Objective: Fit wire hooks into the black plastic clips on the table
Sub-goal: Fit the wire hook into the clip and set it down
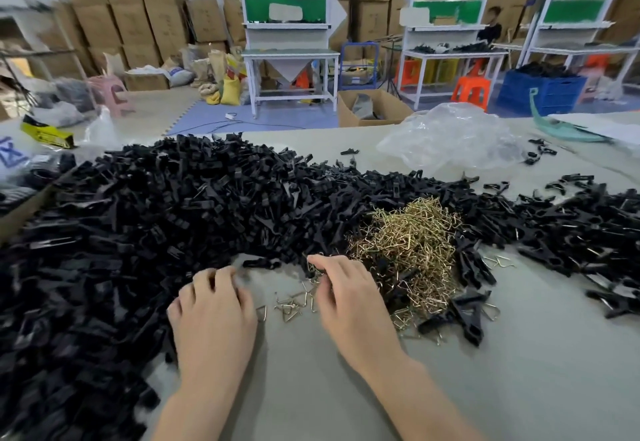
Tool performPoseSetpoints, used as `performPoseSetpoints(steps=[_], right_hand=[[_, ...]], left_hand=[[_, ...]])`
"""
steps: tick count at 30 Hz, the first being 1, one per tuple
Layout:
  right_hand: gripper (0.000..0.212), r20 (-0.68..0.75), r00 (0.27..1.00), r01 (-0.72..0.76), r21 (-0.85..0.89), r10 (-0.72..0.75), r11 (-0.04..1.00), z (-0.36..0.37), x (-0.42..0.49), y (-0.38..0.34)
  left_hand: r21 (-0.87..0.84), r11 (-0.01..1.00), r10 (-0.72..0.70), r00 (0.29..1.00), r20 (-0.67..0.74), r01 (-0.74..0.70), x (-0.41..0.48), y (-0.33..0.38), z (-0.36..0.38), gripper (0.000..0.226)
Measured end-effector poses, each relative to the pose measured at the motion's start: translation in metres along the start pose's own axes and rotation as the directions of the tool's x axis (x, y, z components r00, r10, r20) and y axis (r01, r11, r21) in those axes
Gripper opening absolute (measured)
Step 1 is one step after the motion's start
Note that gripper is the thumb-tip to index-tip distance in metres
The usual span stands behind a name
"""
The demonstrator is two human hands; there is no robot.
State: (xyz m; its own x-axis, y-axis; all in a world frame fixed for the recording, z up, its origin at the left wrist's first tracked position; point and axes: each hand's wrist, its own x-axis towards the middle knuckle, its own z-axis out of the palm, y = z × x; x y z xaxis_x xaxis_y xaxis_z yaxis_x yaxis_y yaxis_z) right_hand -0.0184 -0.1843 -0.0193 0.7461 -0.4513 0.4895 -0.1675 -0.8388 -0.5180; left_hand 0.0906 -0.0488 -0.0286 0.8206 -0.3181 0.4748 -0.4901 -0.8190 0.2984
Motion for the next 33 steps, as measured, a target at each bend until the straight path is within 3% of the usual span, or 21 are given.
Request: performPoseSetpoints(steps=[5,10,16,20,25,30,33], right_hand=[[0.035,-0.029,1.000,-0.001,0.043,0.003,0.999,0.002,0.002,0.008],[0.036,-0.025,1.000,-0.001,0.060,0.002,0.998,0.003,0.001,0.010],[0.036,-0.035,0.999,-0.014,0.084,0.017,0.996,0.001,0.001,0.011],[0.036,-0.038,0.999,-0.018,0.100,0.022,0.995,0.000,0.001,0.011],[0.036,-0.042,0.999,-0.016,0.118,0.021,0.993,-0.001,0.001,0.011],[0.036,-0.055,0.998,-0.013,0.128,0.020,0.992,-0.001,0.001,0.012],[0.035,-0.055,0.998,-0.010,0.143,0.018,0.990,0.000,0.001,0.013]], left_hand=[[0.085,0.996,-0.004,1.000,0.010,0.003,0.003,-0.004,0.008,0.036],[0.175,0.982,0.066,0.996,0.054,-0.075,0.005,-0.008,0.008,0.024],[0.180,0.978,0.080,0.990,0.118,-0.100,0.004,-0.012,0.006,0.036],[0.076,0.989,0.116,0.983,0.141,-0.127,0.006,-0.017,0.000,0.044],[-0.062,0.989,0.134,0.991,0.003,-0.134,0.012,-0.016,0.001,0.035],[-0.009,0.992,0.125,0.987,0.105,-0.124,0.014,-0.021,0.007,0.039],[-0.151,0.979,0.153,0.985,0.078,-0.140,0.016,-0.016,0.001,0.032]])
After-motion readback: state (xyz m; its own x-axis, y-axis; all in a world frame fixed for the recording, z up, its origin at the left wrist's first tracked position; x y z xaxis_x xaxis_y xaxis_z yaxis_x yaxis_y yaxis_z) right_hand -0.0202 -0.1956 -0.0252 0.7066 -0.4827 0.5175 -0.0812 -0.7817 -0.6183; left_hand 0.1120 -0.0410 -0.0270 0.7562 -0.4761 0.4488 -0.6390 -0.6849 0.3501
